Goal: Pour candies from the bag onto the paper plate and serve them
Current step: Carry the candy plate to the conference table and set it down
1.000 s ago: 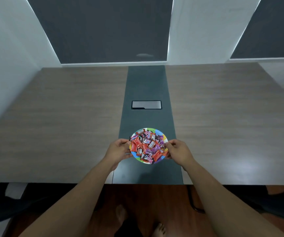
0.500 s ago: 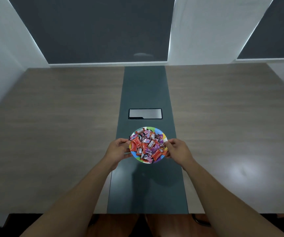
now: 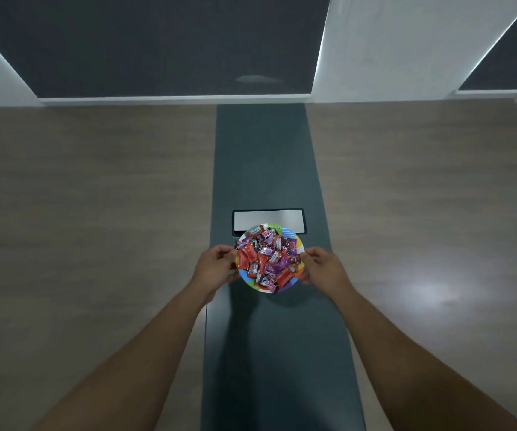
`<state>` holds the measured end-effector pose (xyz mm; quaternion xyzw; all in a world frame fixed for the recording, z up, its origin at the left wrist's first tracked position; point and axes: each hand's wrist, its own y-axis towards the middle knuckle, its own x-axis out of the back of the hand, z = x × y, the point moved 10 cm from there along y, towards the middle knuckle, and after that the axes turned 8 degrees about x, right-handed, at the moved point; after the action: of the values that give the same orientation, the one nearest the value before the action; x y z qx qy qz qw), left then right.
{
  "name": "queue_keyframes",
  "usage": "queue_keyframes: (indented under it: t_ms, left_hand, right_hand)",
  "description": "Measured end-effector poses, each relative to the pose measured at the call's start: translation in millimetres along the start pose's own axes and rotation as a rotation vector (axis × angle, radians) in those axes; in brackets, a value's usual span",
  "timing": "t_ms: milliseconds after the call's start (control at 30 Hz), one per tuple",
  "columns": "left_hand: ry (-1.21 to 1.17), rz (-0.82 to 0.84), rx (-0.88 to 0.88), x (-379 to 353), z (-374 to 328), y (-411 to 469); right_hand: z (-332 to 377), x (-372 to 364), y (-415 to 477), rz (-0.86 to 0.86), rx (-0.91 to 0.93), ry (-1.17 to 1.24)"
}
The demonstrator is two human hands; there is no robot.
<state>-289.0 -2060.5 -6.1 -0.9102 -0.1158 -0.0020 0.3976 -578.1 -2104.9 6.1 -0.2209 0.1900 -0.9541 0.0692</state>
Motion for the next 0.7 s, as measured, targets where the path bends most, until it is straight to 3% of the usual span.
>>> queue_keyframes:
  t_ms: [700]
  left_hand:
    - [0.024,-0.063,0.155,-28.9,-5.6,180.2]
  right_hand:
    - [-57.5,-35.3,172.0,-0.013,-0.111,-0.123]
